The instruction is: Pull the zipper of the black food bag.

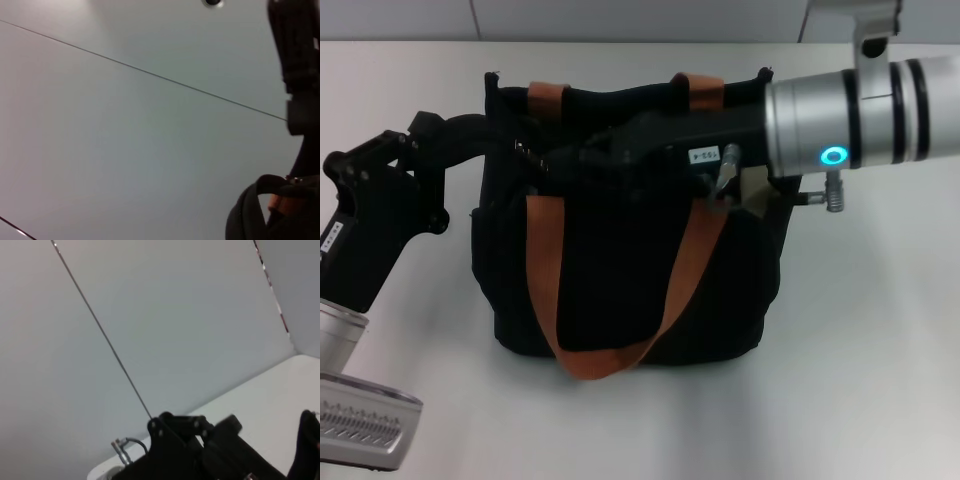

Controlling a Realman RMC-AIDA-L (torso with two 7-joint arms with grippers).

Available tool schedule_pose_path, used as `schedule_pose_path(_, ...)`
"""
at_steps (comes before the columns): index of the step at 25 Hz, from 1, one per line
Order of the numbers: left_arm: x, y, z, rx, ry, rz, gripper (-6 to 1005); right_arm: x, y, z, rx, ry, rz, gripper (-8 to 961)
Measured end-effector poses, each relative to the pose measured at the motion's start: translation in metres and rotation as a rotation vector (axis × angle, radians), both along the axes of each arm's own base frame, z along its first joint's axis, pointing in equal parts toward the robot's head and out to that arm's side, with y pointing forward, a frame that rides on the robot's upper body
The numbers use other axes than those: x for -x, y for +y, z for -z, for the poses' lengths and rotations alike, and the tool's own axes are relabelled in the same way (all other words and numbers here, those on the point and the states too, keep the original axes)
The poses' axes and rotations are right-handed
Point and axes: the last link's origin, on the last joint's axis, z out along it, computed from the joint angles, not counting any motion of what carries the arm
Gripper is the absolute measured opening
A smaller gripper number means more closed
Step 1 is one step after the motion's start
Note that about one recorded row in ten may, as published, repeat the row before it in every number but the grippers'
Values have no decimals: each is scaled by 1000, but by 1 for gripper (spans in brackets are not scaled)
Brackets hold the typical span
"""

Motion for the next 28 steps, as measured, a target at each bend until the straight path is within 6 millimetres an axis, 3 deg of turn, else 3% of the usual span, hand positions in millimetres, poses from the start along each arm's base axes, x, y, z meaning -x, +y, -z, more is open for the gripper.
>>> schedule_pose_path(7, 3, -1, 4, 23, 23, -17, 22, 4, -3, -6, 6, -66, -56, -2)
schedule_pose_path(9, 7, -1, 5, 9, 75, -30, 22, 5, -2, -3, -6, -153, -84, 54)
schedule_pose_path(16, 14, -3, 6, -59, 224, -50, 23, 9, -2, -5, -24, -183, -106, 167)
schedule_pose_path(28, 22, -6, 6, -85, 321, -67, 24, 17, 1, -7, -158, -186, -213, 171)
